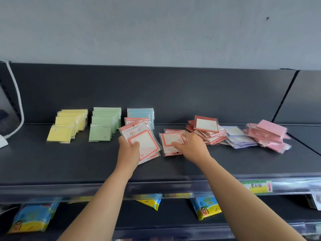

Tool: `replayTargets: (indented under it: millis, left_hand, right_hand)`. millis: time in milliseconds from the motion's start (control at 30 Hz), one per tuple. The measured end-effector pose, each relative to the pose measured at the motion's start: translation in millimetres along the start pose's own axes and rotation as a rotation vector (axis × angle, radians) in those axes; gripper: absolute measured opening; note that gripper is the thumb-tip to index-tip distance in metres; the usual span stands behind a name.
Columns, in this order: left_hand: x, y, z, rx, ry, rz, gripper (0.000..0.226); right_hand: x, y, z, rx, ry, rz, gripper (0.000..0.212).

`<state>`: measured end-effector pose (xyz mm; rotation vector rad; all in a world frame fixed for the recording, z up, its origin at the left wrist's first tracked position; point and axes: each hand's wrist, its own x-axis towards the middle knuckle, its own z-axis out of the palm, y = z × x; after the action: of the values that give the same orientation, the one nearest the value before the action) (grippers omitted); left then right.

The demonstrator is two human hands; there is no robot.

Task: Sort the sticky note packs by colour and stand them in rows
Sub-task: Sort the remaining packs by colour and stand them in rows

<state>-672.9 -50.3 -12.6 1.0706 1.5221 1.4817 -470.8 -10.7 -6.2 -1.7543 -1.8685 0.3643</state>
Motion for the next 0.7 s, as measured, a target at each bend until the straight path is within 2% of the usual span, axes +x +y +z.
replayTargets:
  millis: [67,133,300,433,567,633,700]
  left_hand:
    - [-0.9,-1.2,-0.8,-0.014,-0.017,0.016,0.03]
    - [-1.8,-2.1,-2.0,-0.023,-0.034,0.029,0.031]
    - [-2.8,-2.7,-3.4,-0.005,-0.032,0.039,0.027]
    - [-3.5,-4.1,-3.5,-0.002,-0.024,0.056,0.022]
    - [-3.0,-4.8,-3.9,0.007,-0.023,0.07,0.023]
    - [-3.0,-4.5,-3.7,0.015,-0.023,0.069,0.024]
    - [-2.5,-2.9,-3.6,0.013,-0.022,0.058,0.025]
  right_hand:
    - [3.8,-6.9,6.2,-0.115,-0.044,0.04,0.062]
    - [6.3,-9.3,14.1,-0.211,-0.043,0.064,0.068]
    - [11.9,-5.8,17.1,-0.114,-0.047,0.149,0.077]
    - [10.6,-5.9,12.1,-0.001,-0.004,0.162,0.061]
    - [9.8,-3.7,-14.8,0.382,0.077,0.129,0.024]
    - [10.0,-1.6,-36.6,0.532,0.133,0.121,0.019]
    - [8.0,-0.3,-57.8,0.666,0.121,0.134,0.025]
